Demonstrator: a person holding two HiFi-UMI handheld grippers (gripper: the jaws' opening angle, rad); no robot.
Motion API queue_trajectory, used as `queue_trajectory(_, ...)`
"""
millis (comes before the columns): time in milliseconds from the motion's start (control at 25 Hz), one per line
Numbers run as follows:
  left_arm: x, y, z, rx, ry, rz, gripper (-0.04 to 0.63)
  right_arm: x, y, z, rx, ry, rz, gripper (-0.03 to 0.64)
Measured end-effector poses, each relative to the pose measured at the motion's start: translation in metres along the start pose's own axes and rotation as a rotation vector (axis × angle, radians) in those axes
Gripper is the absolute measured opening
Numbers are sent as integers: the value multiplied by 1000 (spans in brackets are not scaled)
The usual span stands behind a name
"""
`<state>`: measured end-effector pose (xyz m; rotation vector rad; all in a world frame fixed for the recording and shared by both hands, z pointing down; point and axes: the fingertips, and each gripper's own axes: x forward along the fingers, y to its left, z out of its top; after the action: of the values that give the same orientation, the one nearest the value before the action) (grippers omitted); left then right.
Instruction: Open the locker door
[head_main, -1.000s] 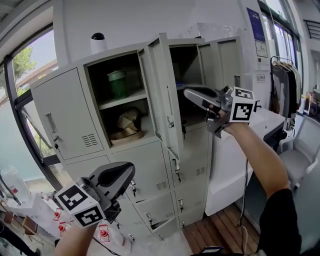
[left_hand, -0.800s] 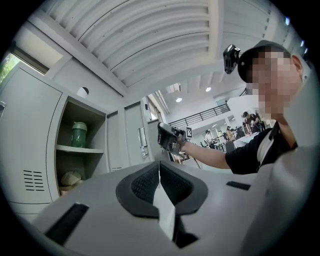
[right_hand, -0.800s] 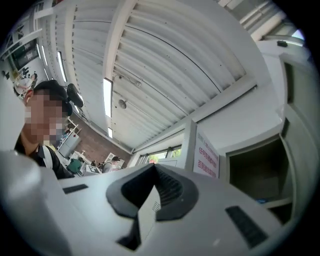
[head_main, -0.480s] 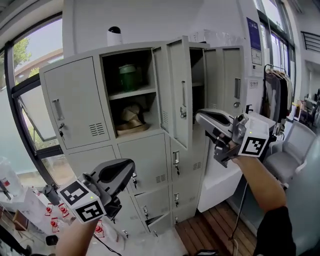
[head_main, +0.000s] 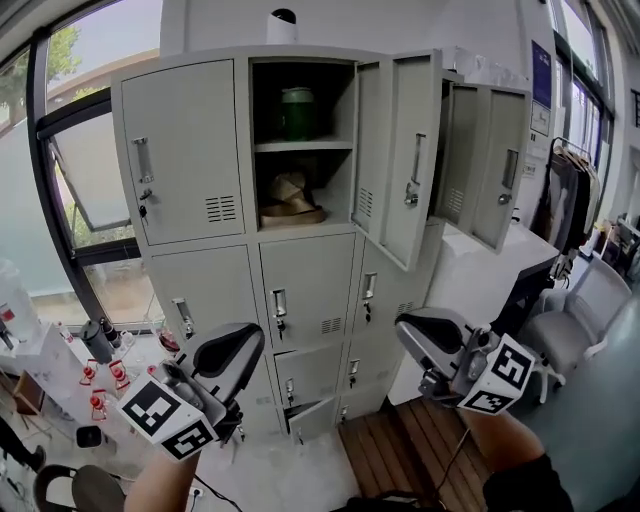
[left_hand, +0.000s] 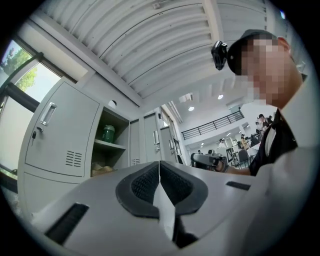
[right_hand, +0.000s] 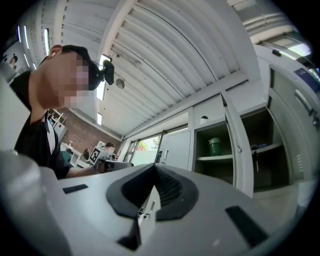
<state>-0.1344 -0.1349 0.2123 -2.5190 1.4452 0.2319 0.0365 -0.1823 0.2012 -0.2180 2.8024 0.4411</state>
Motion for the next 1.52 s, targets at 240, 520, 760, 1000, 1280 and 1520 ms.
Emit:
queue_trajectory(240, -18, -18, -66, -26, 32, 10, 17, -2, 36, -49, 38, 5, -11, 11)
queue_trajectory(520, -43, -69, -147, 125, 103, 123, 18, -50, 64, -113, 244, -19, -62, 11)
queue_trajectory(760, -55, -132, -189, -106, 78, 137, 17, -95, 118, -175, 318, 61, -50, 12)
queue_trajectory(1000, -80, -195, -241, -216, 162, 133, 18, -124, 172, -210, 339, 133, 26, 11)
queue_trajectory(1280, -108, -233, -266, -238, 234, 53, 18, -138, 222, -232, 408, 173, 45, 11)
queue_trajectory(1520, -123, -235, -260, -208, 242, -48, 18, -127, 230, -227, 378, 192, -19, 11)
